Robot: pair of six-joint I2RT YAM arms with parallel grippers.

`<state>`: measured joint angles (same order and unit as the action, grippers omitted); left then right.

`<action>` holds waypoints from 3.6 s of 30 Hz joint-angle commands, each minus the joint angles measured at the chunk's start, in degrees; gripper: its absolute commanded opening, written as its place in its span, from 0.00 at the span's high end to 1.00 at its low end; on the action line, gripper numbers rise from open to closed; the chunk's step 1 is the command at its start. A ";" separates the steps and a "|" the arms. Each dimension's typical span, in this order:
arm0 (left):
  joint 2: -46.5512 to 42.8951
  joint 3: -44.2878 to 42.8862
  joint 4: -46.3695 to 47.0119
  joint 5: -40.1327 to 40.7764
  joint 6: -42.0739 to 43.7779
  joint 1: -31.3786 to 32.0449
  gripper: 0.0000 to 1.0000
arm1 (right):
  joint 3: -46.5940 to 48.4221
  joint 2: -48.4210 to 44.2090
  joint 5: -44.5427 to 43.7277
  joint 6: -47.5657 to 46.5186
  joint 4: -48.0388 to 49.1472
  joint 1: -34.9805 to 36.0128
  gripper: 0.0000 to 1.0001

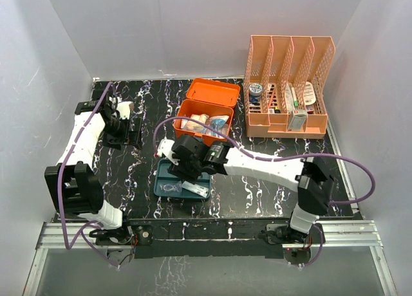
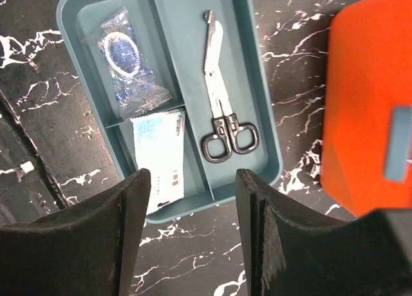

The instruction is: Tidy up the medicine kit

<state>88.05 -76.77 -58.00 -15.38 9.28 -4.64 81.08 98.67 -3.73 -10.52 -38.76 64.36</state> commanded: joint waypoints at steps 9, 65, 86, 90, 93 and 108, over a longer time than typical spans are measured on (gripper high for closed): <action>-3.25 0.56 -3.17 -2.20 3.00 3.02 0.01 | -6.05 -3.48 1.35 4.33 2.18 -0.02 0.64; -6.83 2.95 2.10 0.24 26.06 35.49 0.18 | -0.17 -22.80 -10.71 16.32 7.42 -26.97 0.22; -4.49 18.90 15.19 0.02 32.40 37.34 0.86 | -4.82 -25.55 -7.52 19.00 7.98 -28.94 0.22; -4.02 20.06 15.93 -1.06 32.59 37.30 0.88 | -4.88 -25.37 -7.26 19.05 7.93 -29.08 0.22; -4.13 21.38 16.64 -1.85 32.73 37.33 0.88 | -4.66 -25.34 -7.39 19.21 7.94 -29.12 0.20; -4.66 27.27 20.67 -4.59 33.29 37.33 0.93 | -4.54 -25.94 -7.57 20.01 7.08 -29.38 0.18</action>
<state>84.05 -51.24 -38.74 -17.43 41.36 32.73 75.59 74.22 -10.96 8.56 -32.99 35.18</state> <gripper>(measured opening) 0.090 0.818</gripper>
